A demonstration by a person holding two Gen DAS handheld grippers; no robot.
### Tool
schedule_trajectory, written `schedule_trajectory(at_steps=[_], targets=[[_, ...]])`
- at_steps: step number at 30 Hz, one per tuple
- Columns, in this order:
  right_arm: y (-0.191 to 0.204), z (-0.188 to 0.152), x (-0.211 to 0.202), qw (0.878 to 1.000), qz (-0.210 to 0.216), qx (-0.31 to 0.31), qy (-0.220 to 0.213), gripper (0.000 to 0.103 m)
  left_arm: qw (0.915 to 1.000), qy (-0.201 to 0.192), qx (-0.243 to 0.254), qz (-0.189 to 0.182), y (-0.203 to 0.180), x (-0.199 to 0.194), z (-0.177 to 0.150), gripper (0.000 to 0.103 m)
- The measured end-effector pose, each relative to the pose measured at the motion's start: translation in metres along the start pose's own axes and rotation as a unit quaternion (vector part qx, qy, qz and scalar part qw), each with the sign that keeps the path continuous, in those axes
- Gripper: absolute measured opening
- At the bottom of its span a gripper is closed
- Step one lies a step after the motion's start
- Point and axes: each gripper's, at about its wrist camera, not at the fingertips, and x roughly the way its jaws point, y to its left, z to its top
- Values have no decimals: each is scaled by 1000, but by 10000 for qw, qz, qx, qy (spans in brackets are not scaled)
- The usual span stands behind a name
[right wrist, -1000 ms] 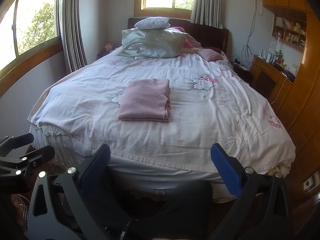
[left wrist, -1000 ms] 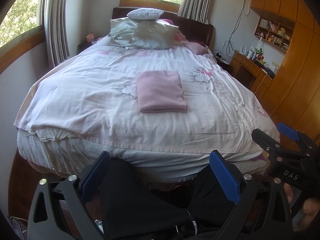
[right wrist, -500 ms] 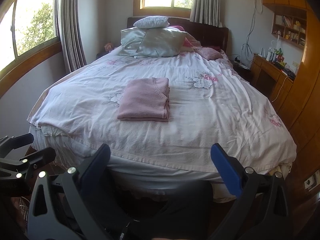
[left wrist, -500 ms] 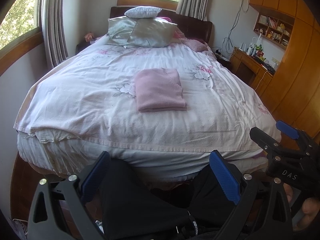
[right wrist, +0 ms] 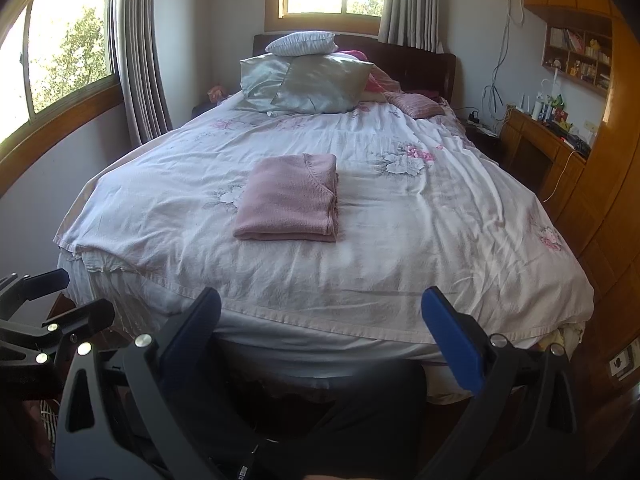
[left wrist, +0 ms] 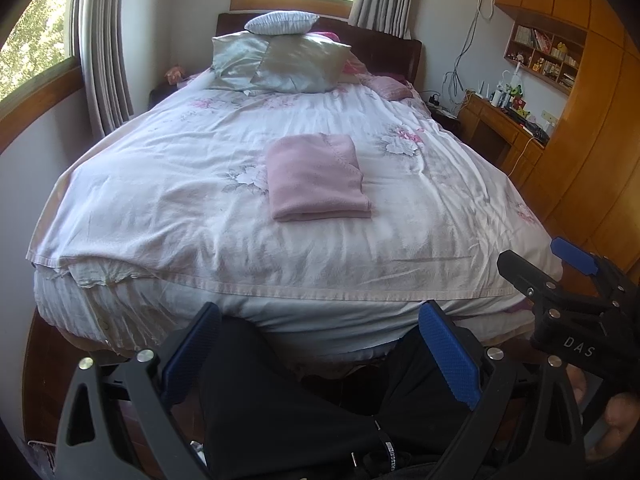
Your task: Fold small clothes
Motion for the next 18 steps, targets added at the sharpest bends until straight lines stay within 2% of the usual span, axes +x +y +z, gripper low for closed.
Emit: schedule_trajectory(at_steps=[18], targets=[[0,-1,1,10000,10,34,29,100,10000,14,35,2,-2,1,0,99]])
